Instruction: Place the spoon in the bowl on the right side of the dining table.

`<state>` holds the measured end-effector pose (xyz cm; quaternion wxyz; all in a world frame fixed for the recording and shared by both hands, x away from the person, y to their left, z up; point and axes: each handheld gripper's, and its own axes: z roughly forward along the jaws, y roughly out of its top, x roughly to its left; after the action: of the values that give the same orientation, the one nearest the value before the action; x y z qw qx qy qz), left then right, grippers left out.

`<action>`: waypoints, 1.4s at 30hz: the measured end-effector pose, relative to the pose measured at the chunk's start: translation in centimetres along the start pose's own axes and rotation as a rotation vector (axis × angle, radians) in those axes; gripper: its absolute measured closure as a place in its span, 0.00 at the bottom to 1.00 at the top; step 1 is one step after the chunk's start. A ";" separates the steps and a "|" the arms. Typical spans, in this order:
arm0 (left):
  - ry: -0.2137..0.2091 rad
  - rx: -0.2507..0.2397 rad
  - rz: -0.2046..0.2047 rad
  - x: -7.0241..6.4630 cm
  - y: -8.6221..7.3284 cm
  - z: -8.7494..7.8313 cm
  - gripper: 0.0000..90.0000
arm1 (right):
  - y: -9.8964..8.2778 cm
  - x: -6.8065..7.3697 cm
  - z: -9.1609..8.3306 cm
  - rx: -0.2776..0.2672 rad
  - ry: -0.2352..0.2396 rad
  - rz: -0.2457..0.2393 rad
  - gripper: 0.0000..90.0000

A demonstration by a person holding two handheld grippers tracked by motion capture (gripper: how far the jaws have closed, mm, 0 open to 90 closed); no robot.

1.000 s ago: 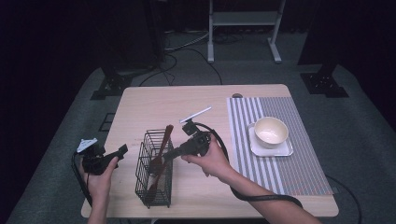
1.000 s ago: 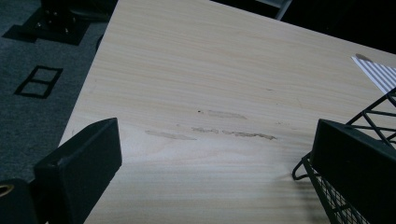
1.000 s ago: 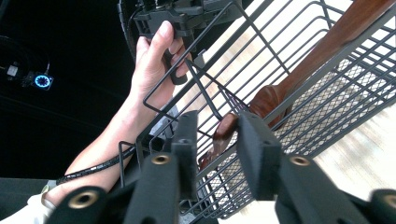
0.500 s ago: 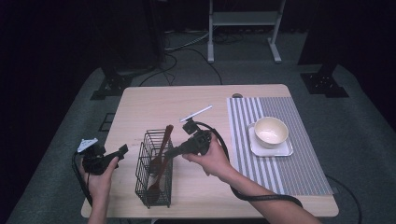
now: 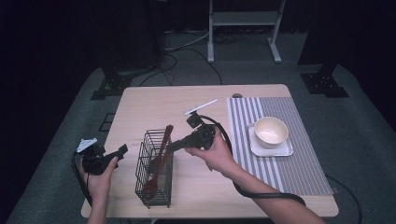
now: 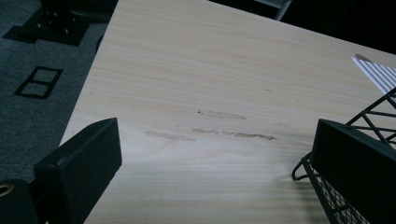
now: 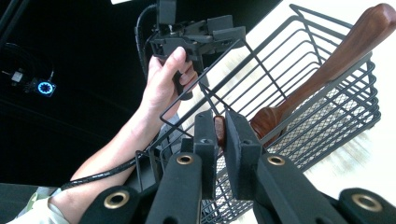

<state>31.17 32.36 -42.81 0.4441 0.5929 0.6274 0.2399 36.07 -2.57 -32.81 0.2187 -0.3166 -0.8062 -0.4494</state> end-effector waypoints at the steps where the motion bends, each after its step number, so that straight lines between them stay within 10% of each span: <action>1: 0.000 0.001 0.000 0.0 0.0 0.0 0.01 | 0.1 0.0 -0.1 -0.002 -0.001 -0.001 0.92; 42: 0.005 0.001 0.005 -0.1 -0.1 0.1 0.01 | 0.3 -1.0 -6.6 -0.091 0.050 0.068 0.93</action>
<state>31.23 32.23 -42.89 0.4415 0.5942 0.6272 0.2421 37.46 -8.43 -30.00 0.2391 -0.3419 -0.7681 -0.4857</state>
